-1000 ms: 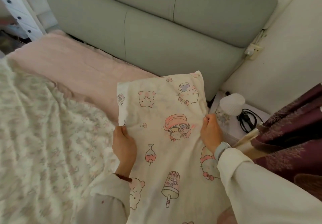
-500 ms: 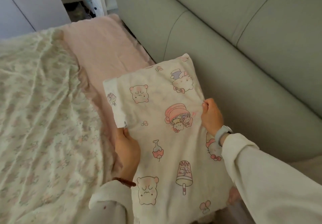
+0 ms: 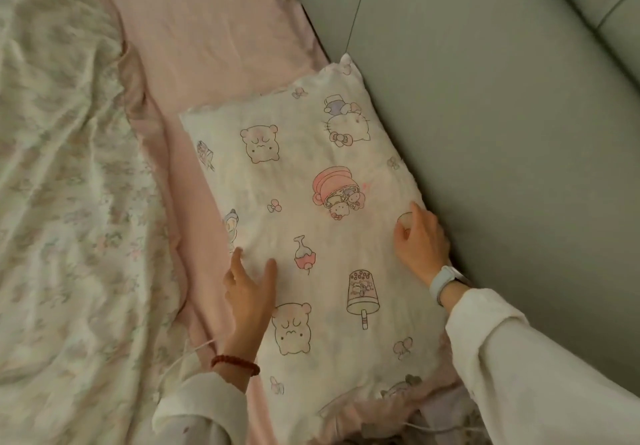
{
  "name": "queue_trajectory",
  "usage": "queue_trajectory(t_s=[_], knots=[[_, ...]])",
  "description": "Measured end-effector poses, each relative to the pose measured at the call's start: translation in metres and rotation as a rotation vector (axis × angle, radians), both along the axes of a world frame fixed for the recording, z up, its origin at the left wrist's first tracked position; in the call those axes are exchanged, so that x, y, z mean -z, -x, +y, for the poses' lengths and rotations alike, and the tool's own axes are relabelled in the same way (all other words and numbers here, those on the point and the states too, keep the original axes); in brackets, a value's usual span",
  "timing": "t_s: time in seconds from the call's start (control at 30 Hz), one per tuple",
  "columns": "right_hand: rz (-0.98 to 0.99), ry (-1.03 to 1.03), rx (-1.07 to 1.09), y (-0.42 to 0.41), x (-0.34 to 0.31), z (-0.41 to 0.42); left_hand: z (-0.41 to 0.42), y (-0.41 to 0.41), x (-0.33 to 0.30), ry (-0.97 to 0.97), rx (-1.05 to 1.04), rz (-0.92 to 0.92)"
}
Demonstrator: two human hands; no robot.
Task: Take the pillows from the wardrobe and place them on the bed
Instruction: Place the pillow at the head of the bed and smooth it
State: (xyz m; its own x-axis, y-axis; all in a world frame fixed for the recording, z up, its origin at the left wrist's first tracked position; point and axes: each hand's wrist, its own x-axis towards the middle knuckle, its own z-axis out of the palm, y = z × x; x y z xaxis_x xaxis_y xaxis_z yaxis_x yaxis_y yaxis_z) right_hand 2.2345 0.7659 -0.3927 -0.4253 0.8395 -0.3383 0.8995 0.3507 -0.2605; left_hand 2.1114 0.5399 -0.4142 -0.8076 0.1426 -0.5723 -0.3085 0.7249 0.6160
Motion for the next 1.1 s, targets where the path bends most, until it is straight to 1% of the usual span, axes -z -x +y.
queue_trajectory(t_s=[0.1, 0.13, 0.2, 0.3, 0.43, 0.5, 0.6, 0.63, 0.7, 0.73, 0.8, 0.83, 0.9, 0.93, 1.0, 1.1], knots=[[0.001, 0.115, 0.242, -0.013, 0.013, 0.002, -0.006, -0.013, 0.015, -0.199, -0.057, -0.13], [-0.007, 0.168, 0.291, -0.016, 0.018, 0.003, -0.005, -0.015, 0.017, -0.247, -0.068, -0.143], [-0.039, 0.221, 0.317, -0.02, 0.025, 0.005, -0.003, -0.016, 0.019, -0.31, -0.083, -0.141], [-0.044, 0.139, 0.305, -0.02, 0.025, 0.005, -0.004, -0.013, 0.016, -0.317, -0.054, -0.051], [0.036, 0.05, 0.251, -0.029, 0.014, -0.011, -0.017, -0.012, 0.003, -0.328, -0.027, 0.1], [0.039, 0.042, 0.243, -0.039, 0.013, -0.019, -0.025, -0.016, 0.001, -0.306, 0.017, 0.088], [-0.028, 0.173, 0.255, -0.054, 0.019, -0.022, -0.029, -0.029, 0.008, -0.205, 0.04, -0.091], [-0.018, 0.216, 0.262, -0.058, 0.022, -0.023, -0.027, -0.032, 0.009, -0.14, 0.023, -0.107], [0.055, 0.246, 0.271, -0.066, 0.025, -0.025, -0.026, -0.038, 0.005, -0.001, -0.033, -0.048], [0.086, 0.246, 0.284, -0.071, 0.025, -0.028, -0.028, -0.04, 0.002, 0.029, -0.069, -0.026], [0.112, 0.259, 0.367, -0.088, 0.026, -0.036, -0.036, -0.048, -0.002, -0.004, -0.103, -0.041], [0.108, 0.28, 0.433, -0.098, 0.026, -0.041, -0.042, -0.052, -0.002, -0.011, -0.072, -0.057], [0.098, 0.341, 0.545, -0.117, 0.027, -0.05, -0.05, -0.057, 0.001, -0.04, -0.018, -0.146], [0.105, 0.358, 0.565, -0.123, 0.027, -0.053, -0.053, -0.059, 0.004, -0.069, -0.011, -0.192], [0.116, 0.316, 0.541, -0.125, 0.022, -0.054, -0.054, -0.065, 0.004, -0.071, -0.035, -0.212], [0.126, 0.135, 0.492, -0.125, 0.011, -0.052, -0.052, -0.077, -0.001, -0.028, -0.019, -0.173]])
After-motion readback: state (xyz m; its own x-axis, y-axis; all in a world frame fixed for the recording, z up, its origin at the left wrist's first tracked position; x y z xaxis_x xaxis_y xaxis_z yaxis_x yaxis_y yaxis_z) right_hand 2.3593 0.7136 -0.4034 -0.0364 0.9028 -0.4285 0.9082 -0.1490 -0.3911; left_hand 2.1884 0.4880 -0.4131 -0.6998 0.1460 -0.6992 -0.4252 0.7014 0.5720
